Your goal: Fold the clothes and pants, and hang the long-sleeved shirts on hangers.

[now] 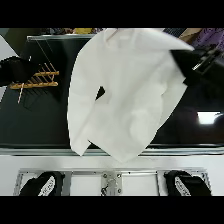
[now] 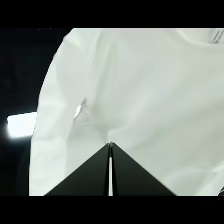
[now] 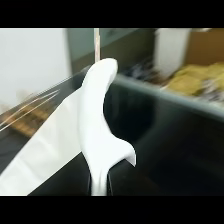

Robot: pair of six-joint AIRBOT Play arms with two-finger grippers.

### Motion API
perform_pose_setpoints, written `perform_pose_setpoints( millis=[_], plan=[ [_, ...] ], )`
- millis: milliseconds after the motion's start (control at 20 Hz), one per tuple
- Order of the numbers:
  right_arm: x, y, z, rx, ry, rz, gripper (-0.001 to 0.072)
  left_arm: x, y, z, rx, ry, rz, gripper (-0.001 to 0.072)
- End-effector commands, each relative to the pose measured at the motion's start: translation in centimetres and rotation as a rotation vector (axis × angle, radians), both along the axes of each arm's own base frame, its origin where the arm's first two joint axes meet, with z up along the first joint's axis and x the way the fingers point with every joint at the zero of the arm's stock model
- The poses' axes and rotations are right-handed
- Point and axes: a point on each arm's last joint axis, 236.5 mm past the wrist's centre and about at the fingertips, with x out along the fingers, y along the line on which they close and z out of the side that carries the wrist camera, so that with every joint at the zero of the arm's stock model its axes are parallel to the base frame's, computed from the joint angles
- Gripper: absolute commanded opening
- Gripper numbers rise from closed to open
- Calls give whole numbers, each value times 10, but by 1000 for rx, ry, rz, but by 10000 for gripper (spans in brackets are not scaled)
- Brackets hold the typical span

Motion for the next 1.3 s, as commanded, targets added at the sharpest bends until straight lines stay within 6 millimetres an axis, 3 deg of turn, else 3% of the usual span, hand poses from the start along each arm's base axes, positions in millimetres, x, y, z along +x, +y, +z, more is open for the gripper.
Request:
perform_pose_setpoints(
  millis=[0, 200, 400, 700, 850, 1000, 1250],
  plan=[
    [0, -62, 43, -35, -176, -249, 13, -1, 0, 2, -3, -3, 3, 27],
    [-22, -132, 78, -108, -314, -546, 14, -3, -9, 2, -2, -3, -26, 27],
    [-52, -198, 97, -225, -384, -834, 14, -12, -43, -2, -4, 8, -130, 27],
    [-105, -291, 109, -389, -396, -1247, 14, -16, -104, -33, -1, 105, -314, 26],
    [-141, -330, 123, -368, -441, -1441, 14, -15, -123, -49, 3, 150, -366, 27],
    [-167, -365, 130, -258, -485, -1576, 14, -12, -131, -61, 6, 183, -385, 27],
    [-185, -409, 134, -195, -555, -1712, 14, -7, -127, -64, 7, 191, -373, 27]
  ],
)
